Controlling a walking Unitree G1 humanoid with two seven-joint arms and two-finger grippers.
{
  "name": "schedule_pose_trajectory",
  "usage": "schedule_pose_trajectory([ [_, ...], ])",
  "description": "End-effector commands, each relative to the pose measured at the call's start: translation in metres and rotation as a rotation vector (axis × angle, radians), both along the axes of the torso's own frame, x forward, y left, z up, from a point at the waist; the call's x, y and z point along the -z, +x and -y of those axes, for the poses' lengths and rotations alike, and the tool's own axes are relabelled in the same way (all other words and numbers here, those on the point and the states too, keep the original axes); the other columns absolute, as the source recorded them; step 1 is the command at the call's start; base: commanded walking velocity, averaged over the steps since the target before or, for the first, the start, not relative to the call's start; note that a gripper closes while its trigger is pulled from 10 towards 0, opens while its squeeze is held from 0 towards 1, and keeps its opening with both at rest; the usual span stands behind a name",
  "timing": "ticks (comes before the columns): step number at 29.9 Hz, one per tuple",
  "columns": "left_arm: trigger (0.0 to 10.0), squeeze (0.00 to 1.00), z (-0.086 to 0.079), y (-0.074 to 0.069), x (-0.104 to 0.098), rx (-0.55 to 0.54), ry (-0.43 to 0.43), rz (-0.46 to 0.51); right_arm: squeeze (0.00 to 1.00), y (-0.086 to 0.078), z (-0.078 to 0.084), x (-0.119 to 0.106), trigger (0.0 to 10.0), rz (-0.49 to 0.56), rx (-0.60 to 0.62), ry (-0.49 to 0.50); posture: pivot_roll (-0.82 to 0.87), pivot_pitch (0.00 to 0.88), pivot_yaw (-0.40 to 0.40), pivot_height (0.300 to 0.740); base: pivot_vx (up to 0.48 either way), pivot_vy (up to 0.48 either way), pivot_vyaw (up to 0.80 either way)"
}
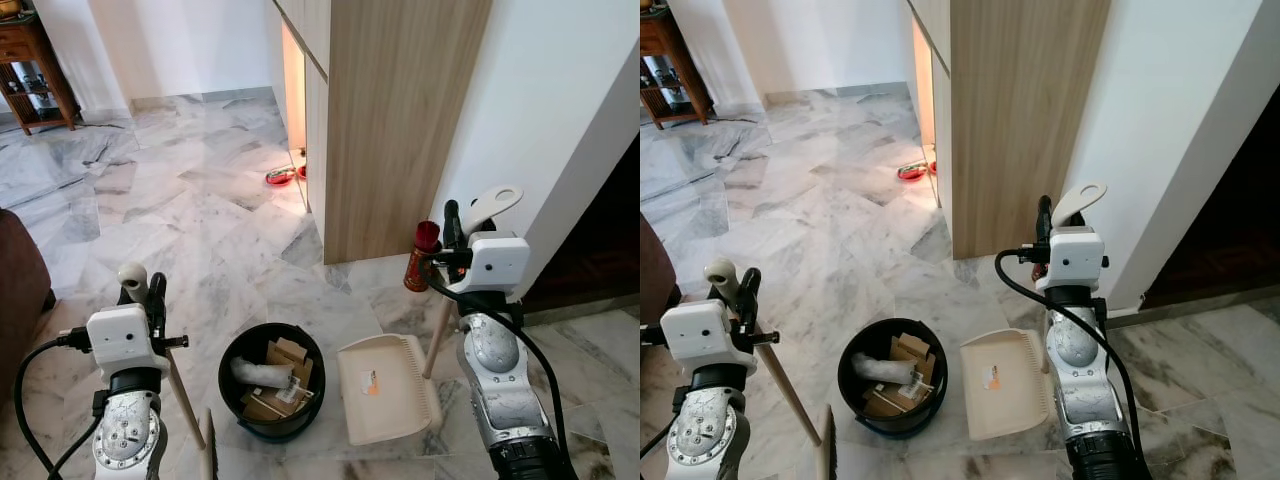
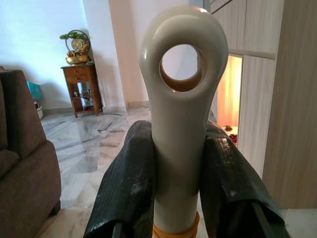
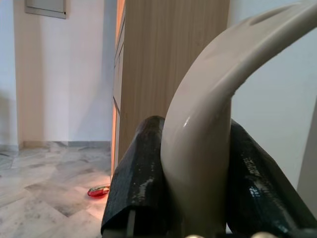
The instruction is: Sweep floor
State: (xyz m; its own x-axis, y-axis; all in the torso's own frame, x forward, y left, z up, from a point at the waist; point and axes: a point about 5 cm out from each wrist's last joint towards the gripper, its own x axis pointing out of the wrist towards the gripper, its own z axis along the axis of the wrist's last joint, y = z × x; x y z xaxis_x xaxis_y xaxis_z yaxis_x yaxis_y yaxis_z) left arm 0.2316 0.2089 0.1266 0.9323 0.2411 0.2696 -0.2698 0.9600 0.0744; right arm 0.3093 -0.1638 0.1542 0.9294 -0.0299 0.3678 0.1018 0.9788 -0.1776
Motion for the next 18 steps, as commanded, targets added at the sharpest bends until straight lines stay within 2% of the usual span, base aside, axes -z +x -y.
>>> schedule_pose_trajectory([
  [1,10.0,0.0,-0.0023,0.0017,-0.0119,-0.002,0.02,0.052,0.0,0.0034,-0.0016,-0.0087,10.0,0.045,-0.019,-0.001,0.11,0.0,0.03,0.74,0.0,0.0,0.0],
  [8,10.0,0.0,-0.003,0.0017,-0.0121,0.007,0.027,0.053,0.0,0.0049,0.0051,-0.0047,10.0,0.022,-0.033,-0.025,0.1,0.0,0.032,0.74,0.0,0.0,0.0],
  [18,10.0,0.0,0.0003,0.0043,-0.014,0.029,0.027,0.065,0.0,0.0054,0.0057,-0.0052,10.0,0.024,-0.053,-0.028,0.09,0.0,0.028,0.74,-0.291,0.0,0.0],
])
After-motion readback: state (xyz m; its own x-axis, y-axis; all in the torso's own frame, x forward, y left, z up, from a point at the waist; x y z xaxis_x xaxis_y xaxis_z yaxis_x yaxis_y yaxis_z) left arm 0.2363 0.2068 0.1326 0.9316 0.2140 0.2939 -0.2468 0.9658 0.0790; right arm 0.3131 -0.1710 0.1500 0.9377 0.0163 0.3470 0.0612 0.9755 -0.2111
